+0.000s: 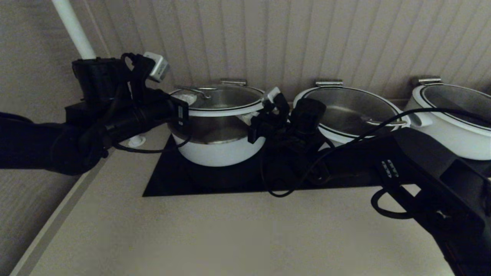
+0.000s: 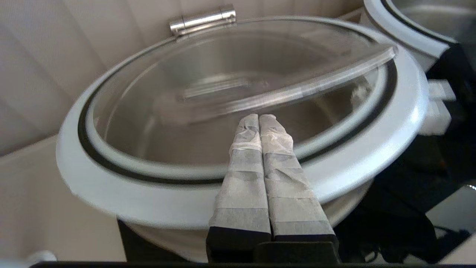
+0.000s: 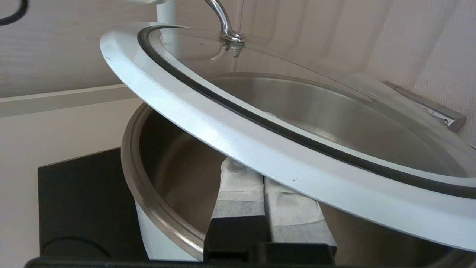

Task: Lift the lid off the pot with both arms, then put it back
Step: Hold the pot lid with the right arm

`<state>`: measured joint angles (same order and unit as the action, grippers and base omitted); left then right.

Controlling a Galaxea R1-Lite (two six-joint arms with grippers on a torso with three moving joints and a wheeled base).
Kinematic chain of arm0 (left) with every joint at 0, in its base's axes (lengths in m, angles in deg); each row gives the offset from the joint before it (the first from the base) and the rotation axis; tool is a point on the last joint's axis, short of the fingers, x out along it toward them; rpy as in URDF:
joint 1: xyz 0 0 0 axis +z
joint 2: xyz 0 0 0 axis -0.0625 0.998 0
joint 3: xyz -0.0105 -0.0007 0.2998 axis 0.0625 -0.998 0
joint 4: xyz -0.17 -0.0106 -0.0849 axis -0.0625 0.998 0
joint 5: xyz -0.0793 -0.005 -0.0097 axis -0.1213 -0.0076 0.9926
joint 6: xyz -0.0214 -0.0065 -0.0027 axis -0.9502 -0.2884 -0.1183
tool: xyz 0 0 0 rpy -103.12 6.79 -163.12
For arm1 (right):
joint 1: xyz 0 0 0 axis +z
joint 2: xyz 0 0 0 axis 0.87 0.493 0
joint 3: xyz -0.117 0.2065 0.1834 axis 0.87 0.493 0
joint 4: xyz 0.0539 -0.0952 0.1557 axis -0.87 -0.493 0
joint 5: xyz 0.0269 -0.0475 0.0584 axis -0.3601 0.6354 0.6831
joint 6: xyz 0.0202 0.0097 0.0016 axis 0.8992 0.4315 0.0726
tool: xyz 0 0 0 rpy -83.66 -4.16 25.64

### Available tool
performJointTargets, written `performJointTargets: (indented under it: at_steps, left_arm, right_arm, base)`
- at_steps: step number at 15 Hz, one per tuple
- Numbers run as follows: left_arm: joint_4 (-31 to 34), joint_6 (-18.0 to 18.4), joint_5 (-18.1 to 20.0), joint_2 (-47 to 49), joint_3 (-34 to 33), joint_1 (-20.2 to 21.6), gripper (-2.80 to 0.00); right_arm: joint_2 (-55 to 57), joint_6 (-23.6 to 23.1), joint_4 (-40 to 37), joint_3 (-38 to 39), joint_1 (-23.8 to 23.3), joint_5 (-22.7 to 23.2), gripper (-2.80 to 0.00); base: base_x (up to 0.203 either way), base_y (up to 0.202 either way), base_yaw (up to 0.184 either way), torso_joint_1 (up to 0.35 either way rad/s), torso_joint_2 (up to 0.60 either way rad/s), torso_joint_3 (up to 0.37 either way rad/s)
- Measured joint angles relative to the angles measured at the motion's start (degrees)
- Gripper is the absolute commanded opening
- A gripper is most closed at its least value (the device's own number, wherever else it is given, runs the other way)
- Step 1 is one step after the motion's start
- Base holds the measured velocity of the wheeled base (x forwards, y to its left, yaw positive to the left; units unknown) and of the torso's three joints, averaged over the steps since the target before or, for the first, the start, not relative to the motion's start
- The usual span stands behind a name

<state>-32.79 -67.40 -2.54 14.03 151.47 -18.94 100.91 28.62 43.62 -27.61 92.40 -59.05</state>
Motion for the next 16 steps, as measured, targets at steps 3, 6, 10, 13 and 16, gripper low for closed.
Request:
performJointTargets:
  at_steps: [3, 6, 10, 13, 16]
  left_arm:
    - [0.1, -0.1, 0.0, -1.8, -1.8, 0.1, -2.8]
    - [0.1, -0.1, 0.0, -3.2, -2.2, 0.1, -2.8]
    - [0.2, -0.1, 0.0, -4.9, -2.7, 0.3, -2.8]
    - [0.3, -0.1, 0.0, -6.5, -4.8, 0.8, -2.8]
    - [0.4, 0.0, 0.0, -8.7, -7.7, 1.1, -2.8]
  right_arm:
    - [-0.1, 0.0, 0.0, 0.0, -0.2, 0.0, -2.8]
    - [-0.1, 0.0, 0.0, 0.0, -0.4, 0.0, -2.8]
    - [-0.1, 0.0, 0.0, 0.0, -0.5, 0.0, -2.8]
    - [-0.1, 0.0, 0.0, -0.1, -0.7, 0.0, -2.8]
    - [-0.1, 0.0, 0.0, -0.1, -0.8, 0.0, -2.8]
  base:
    - [0.0, 0.0, 0.0, 0.0, 0.0, 0.0]
    - [0.0, 0.0, 0.0, 0.0, 0.0, 0.0]
    - [0.0, 0.0, 0.0, 0.0, 0.0, 0.0]
    - [0.0, 0.0, 0.0, 0.0, 0.0, 0.0]
    - [0.0, 0.0, 0.0, 0.0, 0.0, 0.0]
